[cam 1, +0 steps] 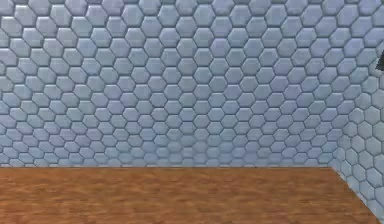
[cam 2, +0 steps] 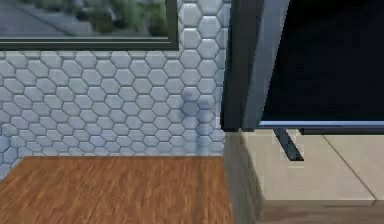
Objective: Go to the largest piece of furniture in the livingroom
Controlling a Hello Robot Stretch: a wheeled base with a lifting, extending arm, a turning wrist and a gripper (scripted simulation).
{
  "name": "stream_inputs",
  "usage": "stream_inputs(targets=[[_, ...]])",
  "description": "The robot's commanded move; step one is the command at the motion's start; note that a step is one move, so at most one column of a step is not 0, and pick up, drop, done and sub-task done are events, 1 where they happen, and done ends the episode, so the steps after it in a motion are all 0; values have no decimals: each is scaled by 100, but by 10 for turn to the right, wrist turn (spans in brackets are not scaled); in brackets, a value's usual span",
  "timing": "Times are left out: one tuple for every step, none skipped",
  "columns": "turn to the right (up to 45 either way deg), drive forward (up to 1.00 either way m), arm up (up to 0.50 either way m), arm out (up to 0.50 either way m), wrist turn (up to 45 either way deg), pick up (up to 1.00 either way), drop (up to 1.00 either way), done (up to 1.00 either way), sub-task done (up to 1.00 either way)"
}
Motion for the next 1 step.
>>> stream_inputs(targets=[[-450,0,0,0,0,0,0,0,0]])
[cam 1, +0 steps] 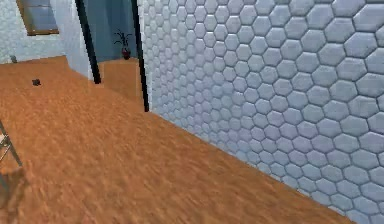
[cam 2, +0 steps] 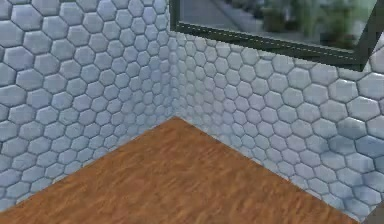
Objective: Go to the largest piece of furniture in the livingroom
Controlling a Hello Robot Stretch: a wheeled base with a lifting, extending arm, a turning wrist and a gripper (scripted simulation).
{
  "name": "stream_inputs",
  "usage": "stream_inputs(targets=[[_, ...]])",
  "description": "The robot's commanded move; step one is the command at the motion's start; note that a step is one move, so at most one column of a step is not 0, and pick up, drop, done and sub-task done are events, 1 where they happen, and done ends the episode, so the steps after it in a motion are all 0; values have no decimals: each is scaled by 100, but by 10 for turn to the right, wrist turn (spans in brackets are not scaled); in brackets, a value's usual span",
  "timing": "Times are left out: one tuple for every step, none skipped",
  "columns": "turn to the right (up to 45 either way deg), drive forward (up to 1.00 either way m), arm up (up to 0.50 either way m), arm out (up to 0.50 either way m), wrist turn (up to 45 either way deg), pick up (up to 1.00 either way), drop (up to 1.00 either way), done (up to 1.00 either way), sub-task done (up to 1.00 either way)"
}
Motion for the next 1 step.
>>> stream_inputs(targets=[[-390,0,0,0,0,0,0,0,0]])
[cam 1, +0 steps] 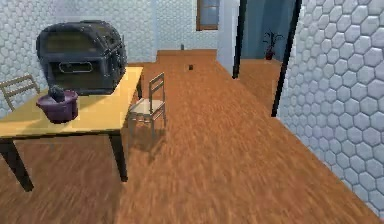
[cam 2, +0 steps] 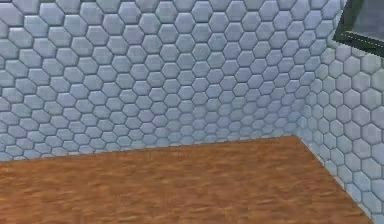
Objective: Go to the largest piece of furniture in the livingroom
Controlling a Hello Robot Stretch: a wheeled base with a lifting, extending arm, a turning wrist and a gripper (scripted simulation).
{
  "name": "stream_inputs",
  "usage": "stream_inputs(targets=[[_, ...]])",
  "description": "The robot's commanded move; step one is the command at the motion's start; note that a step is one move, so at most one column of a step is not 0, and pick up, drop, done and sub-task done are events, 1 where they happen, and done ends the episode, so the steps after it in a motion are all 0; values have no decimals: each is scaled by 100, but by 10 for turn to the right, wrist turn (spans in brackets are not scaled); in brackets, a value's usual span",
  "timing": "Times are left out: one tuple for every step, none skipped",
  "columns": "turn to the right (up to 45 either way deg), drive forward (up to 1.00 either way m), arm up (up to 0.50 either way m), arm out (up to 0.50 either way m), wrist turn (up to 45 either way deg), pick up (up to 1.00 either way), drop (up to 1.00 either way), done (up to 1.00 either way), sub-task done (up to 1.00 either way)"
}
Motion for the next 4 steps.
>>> stream_inputs(targets=[[0,100,0,0,0,0,0,0,0],[-90,0,0,0,0,0,0,0,0],[0,25,0,0,0,0,0,0,0],[-450,0,0,0,0,0,0,0,0]])
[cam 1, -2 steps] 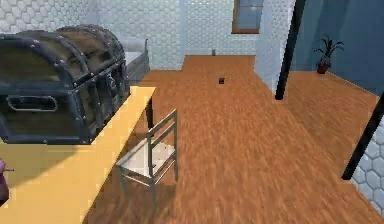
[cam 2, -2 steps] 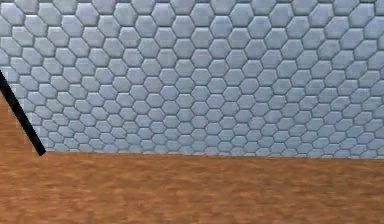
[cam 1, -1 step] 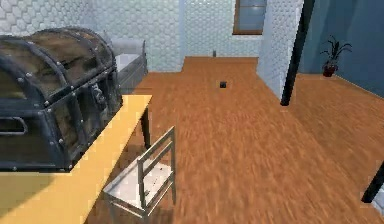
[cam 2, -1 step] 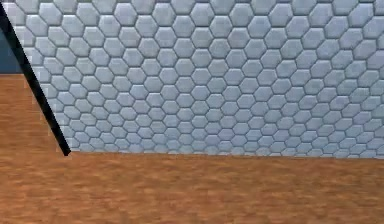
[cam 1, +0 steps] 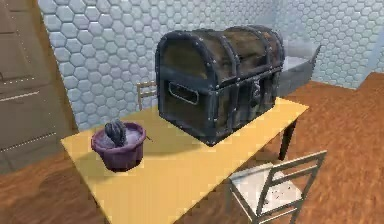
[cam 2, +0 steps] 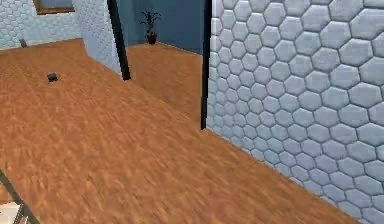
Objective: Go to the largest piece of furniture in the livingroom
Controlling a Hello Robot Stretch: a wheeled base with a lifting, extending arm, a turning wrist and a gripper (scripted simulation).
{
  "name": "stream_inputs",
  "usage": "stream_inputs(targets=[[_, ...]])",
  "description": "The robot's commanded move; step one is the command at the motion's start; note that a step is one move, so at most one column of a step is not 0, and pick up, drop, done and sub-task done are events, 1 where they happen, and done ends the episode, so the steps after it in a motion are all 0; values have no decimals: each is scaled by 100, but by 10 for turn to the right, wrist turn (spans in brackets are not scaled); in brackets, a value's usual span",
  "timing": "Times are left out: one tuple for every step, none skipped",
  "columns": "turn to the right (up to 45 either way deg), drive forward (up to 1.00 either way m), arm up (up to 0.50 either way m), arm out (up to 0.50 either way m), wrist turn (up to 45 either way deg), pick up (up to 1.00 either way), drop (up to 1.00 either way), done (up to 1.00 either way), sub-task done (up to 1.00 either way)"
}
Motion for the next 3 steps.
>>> stream_inputs(targets=[[-450,0,0,0,0,0,0,0,0],[-450,0,0,0,0,0,0,0,0],[-30,0,0,0,0,0,0,0,0]])
